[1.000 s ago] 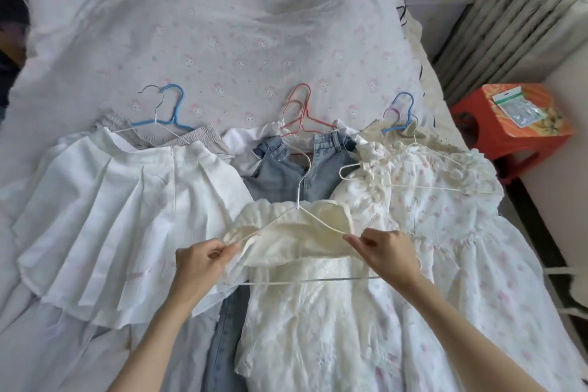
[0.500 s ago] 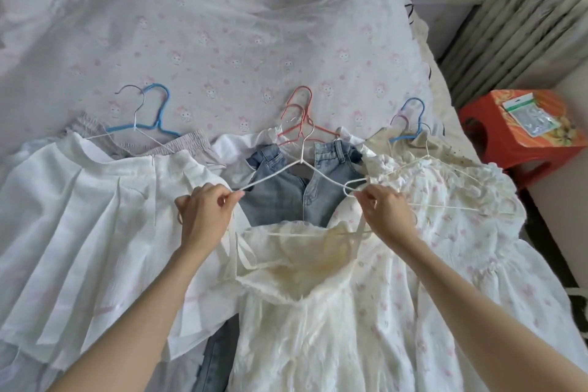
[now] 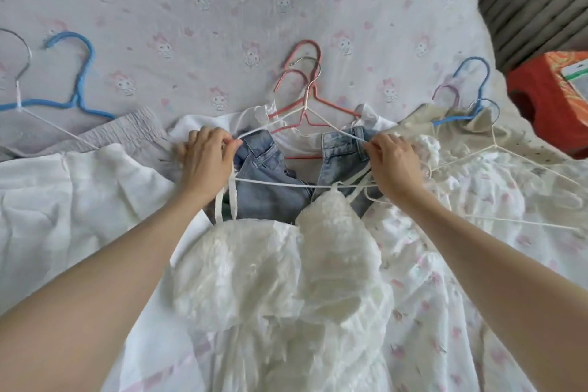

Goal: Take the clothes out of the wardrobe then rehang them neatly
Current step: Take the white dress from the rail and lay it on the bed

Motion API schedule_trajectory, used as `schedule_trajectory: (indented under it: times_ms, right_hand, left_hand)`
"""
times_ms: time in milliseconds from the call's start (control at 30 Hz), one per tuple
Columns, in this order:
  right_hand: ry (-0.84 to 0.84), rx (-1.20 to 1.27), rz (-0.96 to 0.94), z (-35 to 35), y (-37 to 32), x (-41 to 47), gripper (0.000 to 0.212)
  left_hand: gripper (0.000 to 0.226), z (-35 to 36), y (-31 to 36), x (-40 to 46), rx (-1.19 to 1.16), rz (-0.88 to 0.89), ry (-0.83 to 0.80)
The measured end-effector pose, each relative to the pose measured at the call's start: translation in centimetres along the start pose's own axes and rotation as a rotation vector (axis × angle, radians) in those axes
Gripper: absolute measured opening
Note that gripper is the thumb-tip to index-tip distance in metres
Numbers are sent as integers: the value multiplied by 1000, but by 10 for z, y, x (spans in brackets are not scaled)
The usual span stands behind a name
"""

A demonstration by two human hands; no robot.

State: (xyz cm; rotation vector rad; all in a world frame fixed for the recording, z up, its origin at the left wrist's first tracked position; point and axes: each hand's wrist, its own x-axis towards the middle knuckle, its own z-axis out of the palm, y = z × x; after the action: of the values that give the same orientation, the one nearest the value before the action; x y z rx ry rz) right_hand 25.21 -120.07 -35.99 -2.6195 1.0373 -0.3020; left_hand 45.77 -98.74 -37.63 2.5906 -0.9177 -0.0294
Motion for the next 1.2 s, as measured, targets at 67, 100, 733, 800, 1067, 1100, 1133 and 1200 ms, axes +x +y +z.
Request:
schedule_trajectory:
  times_ms: [67, 100, 733, 800, 1067, 1100, 1133, 1200]
  right_hand:
    - [15, -20, -25, 7, 3, -1, 30]
    - [15, -21, -29, 8, 3, -2, 30]
    - [-80, -160, -174, -101, -43, -134, 55]
    - [-100, -161, -165, -119, -50, -167, 55]
    - [32, -214, -102, -239, -61, -274, 55]
    - [61, -222, -61, -253, -61, -289, 56]
    - [90, -228, -11, -265, -61, -306, 57]
    - [159, -248, 94, -283, -61, -345, 58]
  left_hand:
    - [24, 4, -2, -1, 6, -9, 6]
    - [24, 5, -3, -2, 7, -3, 10]
    - [56, -108, 44, -123, 255, 416, -260]
    - [54, -123, 60, -152, 254, 420, -280]
    - [55, -207, 139, -206, 212, 737, -147]
    - [54, -217, 149, -214, 179, 761, -114]
    - [53, -225, 158, -224, 148, 768, -99]
    - [53, -234, 174, -250, 78, 752, -91]
